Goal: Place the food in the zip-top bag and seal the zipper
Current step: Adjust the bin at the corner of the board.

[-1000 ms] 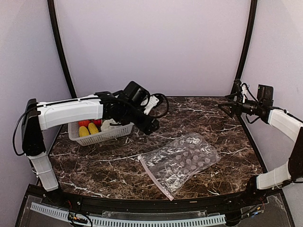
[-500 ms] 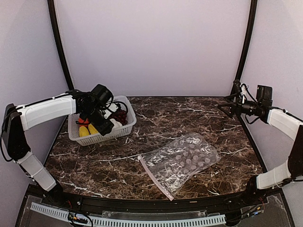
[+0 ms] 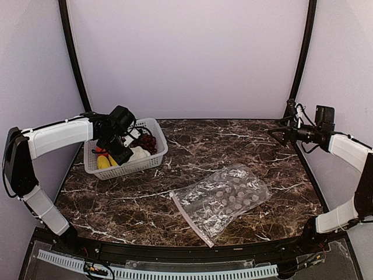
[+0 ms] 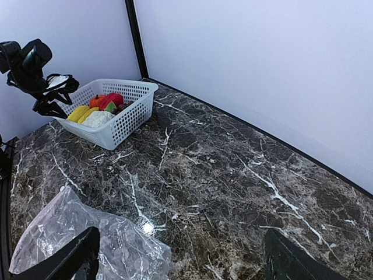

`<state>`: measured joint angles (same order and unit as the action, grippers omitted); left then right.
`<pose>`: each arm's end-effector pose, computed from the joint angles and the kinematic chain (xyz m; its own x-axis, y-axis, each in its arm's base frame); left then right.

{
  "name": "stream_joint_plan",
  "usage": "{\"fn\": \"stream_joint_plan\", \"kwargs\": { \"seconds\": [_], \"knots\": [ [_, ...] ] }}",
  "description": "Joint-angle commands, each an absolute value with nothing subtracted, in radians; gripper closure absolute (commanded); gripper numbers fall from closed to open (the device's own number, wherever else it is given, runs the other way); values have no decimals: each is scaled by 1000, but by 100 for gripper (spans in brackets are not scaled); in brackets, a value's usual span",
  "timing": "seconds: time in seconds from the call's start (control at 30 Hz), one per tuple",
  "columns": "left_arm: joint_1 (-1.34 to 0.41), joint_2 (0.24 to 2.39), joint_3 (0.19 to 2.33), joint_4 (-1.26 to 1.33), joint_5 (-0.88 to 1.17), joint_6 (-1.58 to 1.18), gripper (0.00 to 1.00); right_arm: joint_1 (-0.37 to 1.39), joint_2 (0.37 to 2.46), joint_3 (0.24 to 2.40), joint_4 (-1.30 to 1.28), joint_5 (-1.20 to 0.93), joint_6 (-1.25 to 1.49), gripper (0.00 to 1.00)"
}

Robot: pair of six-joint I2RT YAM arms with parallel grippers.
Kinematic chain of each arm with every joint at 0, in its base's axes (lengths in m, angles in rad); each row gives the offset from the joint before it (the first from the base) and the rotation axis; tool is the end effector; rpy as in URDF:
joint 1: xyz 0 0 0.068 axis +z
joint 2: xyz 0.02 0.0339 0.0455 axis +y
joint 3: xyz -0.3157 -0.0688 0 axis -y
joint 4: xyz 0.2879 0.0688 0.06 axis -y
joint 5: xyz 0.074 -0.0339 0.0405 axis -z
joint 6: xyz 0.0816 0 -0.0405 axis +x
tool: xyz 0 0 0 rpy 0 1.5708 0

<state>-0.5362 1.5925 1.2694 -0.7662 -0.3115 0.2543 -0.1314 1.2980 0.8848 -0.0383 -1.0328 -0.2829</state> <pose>0.3473 -0.1773 0.2602 -0.6458 0.6623 -0.3799 0.5442 0.7482 0.3794 0.3333 0.0266 0.3063 -0.2203 -0.1152 -0.9686 -0.7919 0.6010 0.1086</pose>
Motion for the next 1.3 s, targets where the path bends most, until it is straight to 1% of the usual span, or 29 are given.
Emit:
{"fn": "stream_joint_plan", "kwargs": {
  "seconds": [0.0,0.1,0.17,0.23,0.27,0.3,0.33,0.4,0.47,0.57,0.7,0.93,1.03,1.13,1.17,1.27],
  "knots": [
    [-532,1613,1267,-820,-262,271,50,-135,1303,896,-34,-1050,-284,6],
    [-532,1606,1285,-838,-275,259,51,-135,1305,897,-35,-1051,-285,6],
    [-532,1583,1313,-871,-267,245,49,-135,1303,897,-38,-1051,-285,6],
    [-533,1543,1315,-883,-253,245,44,-135,1303,897,-38,-1052,-285,6],
    [-533,1522,1308,-879,-257,252,38,-135,1302,898,-39,-1052,-287,6],
    [-533,1511,1287,-859,-282,254,34,-135,1302,898,-38,-1052,-287,6],
    [-532,1492,1271,-847,-296,255,26,-135,1302,899,-40,-1053,-289,6],
    [-532,1477,1223,-818,-308,260,21,-135,1298,900,-42,-1053,-291,7],
    [-532,1481,1197,-808,-311,254,22,-135,1293,899,-41,-1056,-290,7],
    [-529,1513,1196,-797,-313,248,28,-135,1289,897,-41,-1057,-289,6],
    [-528,1571,1196,-790,-286,249,41,-135,1290,897,-43,-1055,-290,6],
    [-528,1637,1219,-805,-275,226,58,-135,1285,896,-45,-1049,-296,6],
    [-528,1661,1232,-823,-282,210,67,-135,1292,896,-45,-1051,-296,6],
    [-528,1676,1257,-856,-276,173,74,-135,1297,896,-45,-1052,-296,6],
    [-528,1679,1264,-866,-269,163,78,-135,1299,896,-45,-1051,-297,6],
    [-534,1680,1298,-899,-235,93,84,-135,1303,896,-45,-1051,-296,6]
  ]
}}
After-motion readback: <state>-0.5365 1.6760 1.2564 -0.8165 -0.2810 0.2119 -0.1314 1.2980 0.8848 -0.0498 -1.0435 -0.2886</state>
